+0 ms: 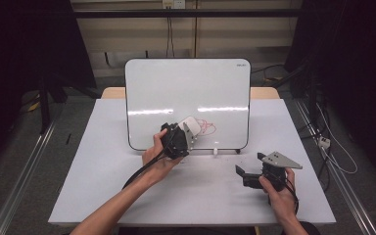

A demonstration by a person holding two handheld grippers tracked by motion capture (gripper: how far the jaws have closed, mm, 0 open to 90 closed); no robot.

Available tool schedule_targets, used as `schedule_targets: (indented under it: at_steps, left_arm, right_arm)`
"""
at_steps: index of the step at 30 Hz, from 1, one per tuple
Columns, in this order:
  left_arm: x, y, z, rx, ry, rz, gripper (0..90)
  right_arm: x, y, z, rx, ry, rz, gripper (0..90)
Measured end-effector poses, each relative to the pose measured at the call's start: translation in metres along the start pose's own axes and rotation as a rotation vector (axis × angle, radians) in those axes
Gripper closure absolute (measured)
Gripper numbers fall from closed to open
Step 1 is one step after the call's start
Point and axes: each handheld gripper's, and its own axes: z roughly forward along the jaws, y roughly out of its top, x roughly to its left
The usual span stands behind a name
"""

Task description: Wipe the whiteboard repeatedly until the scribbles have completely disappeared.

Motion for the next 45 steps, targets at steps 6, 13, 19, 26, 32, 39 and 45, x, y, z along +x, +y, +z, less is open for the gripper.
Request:
schedule_targets:
  at_steps: [6, 13, 19, 26, 32, 39, 45]
  left_arm:
    - [-0.003, 0.003, 0.001, -0.002, -0.004, 0.013, 31.1]
    - [0.006, 0.000, -0.001, -0.007, -0.034, -0.002, 31.1]
    - [0.027, -0.008, -0.005, -0.003, -0.017, -0.045, 31.1]
    - [0.047, -0.030, -0.013, 0.019, 0.014, -0.109, 31.1]
    - [0.049, -0.041, -0.017, 0.026, 0.020, -0.157, 31.1]
    - [0.043, -0.027, -0.012, 0.018, 0.011, -0.158, 31.1]
    - [0.036, -0.007, -0.006, 0.021, 0.014, -0.153, 31.1]
  right_arm:
    - [-0.001, 0.000, 0.001, 0.001, 0.003, -0.002, 5.0]
    - [-0.002, -0.001, 0.000, 0.003, 0.003, -0.001, 5.0]
    - [-0.002, -0.001, 0.000, -0.001, 0.002, 0.004, 5.0]
    - [-0.002, -0.001, -0.001, -0.002, 0.001, 0.005, 5.0]
    - [-0.002, -0.001, -0.001, 0.001, -0.005, 0.012, 5.0]
    - [-0.002, -0.001, 0.001, -0.001, -0.004, 0.002, 5.1]
    - [-0.002, -0.001, 0.000, -0.001, 0.001, 0.006, 5.0]
